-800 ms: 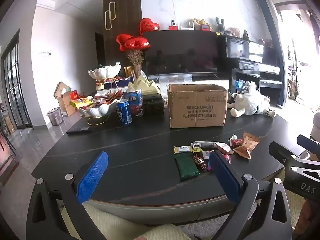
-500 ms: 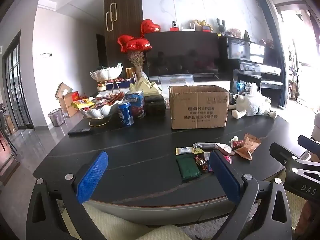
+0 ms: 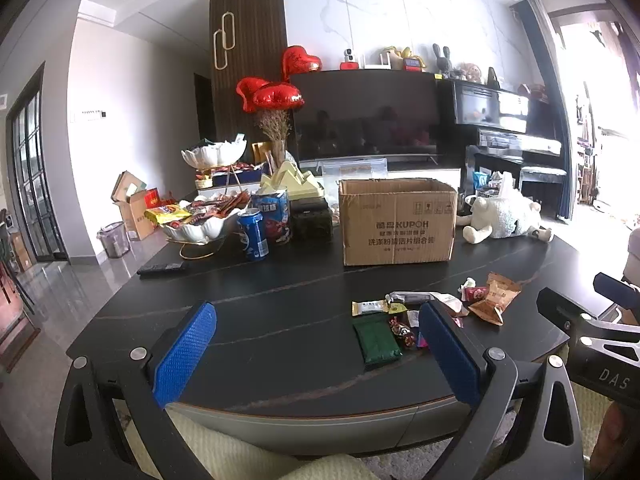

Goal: Organize snacks

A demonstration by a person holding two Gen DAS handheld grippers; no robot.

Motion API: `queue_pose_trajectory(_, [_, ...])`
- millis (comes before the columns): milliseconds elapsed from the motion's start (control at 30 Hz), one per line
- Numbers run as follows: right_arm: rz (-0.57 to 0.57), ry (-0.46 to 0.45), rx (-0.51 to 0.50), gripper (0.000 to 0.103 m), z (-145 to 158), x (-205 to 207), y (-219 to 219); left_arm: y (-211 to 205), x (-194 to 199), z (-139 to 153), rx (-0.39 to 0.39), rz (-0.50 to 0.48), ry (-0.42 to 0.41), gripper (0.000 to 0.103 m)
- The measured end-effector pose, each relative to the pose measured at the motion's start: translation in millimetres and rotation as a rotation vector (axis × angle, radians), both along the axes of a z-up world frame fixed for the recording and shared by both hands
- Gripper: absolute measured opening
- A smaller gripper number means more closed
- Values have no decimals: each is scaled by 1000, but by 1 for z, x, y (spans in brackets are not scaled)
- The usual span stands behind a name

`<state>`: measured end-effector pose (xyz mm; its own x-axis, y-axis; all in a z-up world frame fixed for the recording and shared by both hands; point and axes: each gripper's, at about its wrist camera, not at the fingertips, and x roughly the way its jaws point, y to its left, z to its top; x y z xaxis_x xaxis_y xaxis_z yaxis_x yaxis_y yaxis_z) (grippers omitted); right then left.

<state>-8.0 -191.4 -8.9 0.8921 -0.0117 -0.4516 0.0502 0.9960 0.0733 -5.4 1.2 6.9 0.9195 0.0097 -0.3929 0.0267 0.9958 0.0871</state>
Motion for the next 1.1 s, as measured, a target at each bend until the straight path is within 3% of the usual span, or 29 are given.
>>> queue_pose_trajectory(367, [-5, -9, -1, 99, 12, 1, 4, 0, -1, 1, -2, 2, -4, 103])
queue_pose_trajectory(1100, [-2, -25, 0, 99, 7, -5, 0, 0, -2, 2, -3, 3, -10, 103])
